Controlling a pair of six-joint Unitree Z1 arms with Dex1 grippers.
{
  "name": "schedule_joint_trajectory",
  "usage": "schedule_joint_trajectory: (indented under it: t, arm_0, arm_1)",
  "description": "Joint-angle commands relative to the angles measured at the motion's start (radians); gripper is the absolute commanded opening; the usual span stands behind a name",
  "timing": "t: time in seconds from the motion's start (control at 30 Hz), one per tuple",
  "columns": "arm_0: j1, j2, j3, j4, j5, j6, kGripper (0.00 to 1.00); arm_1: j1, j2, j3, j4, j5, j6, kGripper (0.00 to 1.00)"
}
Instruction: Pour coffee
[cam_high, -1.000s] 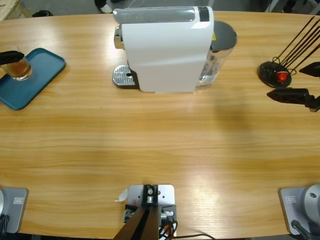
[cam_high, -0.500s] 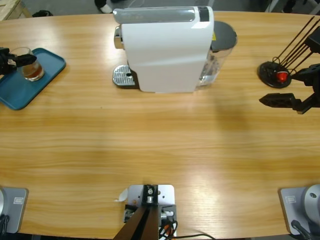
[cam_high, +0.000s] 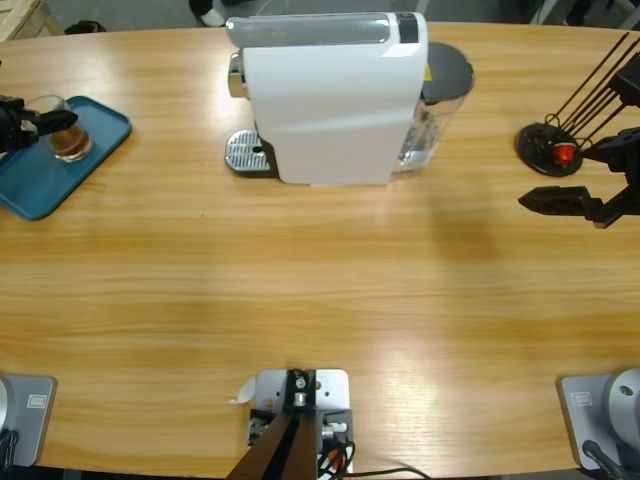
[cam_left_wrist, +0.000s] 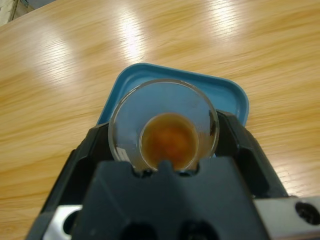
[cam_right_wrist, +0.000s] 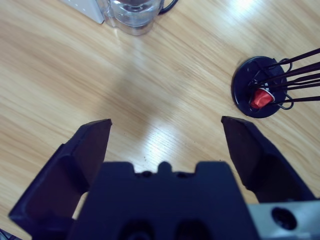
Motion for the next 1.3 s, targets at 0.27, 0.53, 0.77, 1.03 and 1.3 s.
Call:
schedule_joint_trajectory:
  t: [0.27, 0.53, 0.77, 1.03, 1.3]
  arm_0:
    - [-0.017, -0.065, 0.065, 0.008, -0.009, 0.000, 0.987]
    - [-0.130, -0.414, -0.060, 0.481, 0.049, -0.008, 0.987]
    - [-0.196, -0.675, -0.195, 0.924, 0.018, -0.055, 0.987]
    - [-0.287, -0.903, -0.254, 1.218, -0.123, -0.128, 0.997]
    - [-0.399, -0.911, -0.291, 1.281, -0.299, -0.140, 0.996]
  arm_1:
    - [0.018, 0.020, -0.012, 0.014, 0.044, -0.025, 1.000]
    - [0.018, -0.003, -0.004, 0.009, 0.037, -0.021, 1.000]
    - [0.018, -0.053, 0.011, -0.005, 0.035, -0.023, 1.000]
    - [0.018, -0.099, 0.028, -0.015, 0.038, -0.024, 1.000]
    - [0.018, -0.139, 0.050, -0.031, 0.034, -0.027, 1.000]
